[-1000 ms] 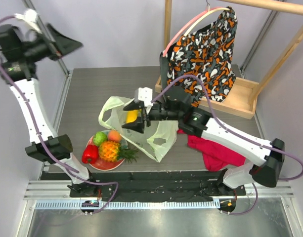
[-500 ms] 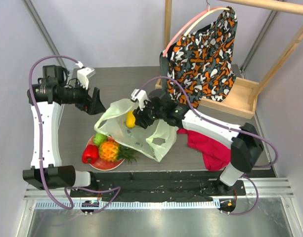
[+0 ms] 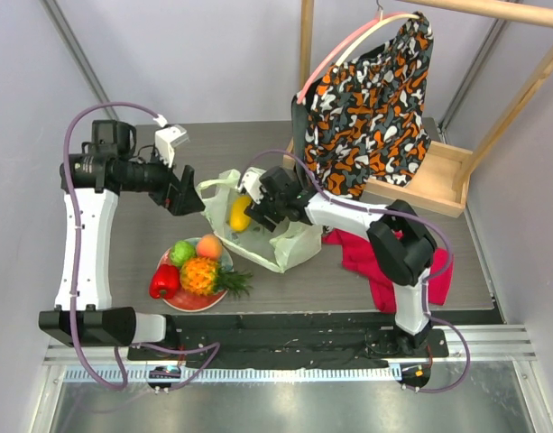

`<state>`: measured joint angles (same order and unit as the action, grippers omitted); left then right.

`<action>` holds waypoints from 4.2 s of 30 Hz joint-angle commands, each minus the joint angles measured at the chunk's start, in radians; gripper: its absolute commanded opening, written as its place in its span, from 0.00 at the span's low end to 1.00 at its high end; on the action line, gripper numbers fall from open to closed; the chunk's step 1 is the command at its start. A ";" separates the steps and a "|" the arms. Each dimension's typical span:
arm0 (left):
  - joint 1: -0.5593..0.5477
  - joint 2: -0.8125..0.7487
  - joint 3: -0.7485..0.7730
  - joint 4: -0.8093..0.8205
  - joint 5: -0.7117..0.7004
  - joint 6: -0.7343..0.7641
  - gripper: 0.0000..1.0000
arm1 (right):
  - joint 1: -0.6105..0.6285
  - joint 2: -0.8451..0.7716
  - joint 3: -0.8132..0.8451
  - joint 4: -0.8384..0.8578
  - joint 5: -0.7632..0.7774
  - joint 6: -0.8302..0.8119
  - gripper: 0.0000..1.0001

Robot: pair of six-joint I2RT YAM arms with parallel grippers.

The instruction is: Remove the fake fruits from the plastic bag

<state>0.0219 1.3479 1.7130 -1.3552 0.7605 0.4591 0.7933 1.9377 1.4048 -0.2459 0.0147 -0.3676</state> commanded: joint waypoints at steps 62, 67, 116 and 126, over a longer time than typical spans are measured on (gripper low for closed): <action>-0.135 -0.041 -0.081 0.195 -0.127 -0.313 0.72 | -0.080 -0.017 0.092 0.010 -0.165 0.495 0.82; -0.178 -0.003 -0.104 0.206 -0.092 -0.315 0.64 | -0.081 0.059 0.166 0.014 -0.134 0.611 0.87; 0.088 -0.006 0.281 0.174 -0.354 -0.453 0.95 | 0.153 -0.352 0.163 -0.359 -0.608 -0.145 0.26; 0.199 -0.105 0.183 0.229 -0.380 -0.501 0.95 | 0.510 -0.059 0.324 -0.365 -0.408 -0.278 0.25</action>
<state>0.2104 1.2839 1.9343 -1.1751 0.3916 -0.0124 1.1889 1.8286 1.6650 -0.6197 -0.5331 -0.5686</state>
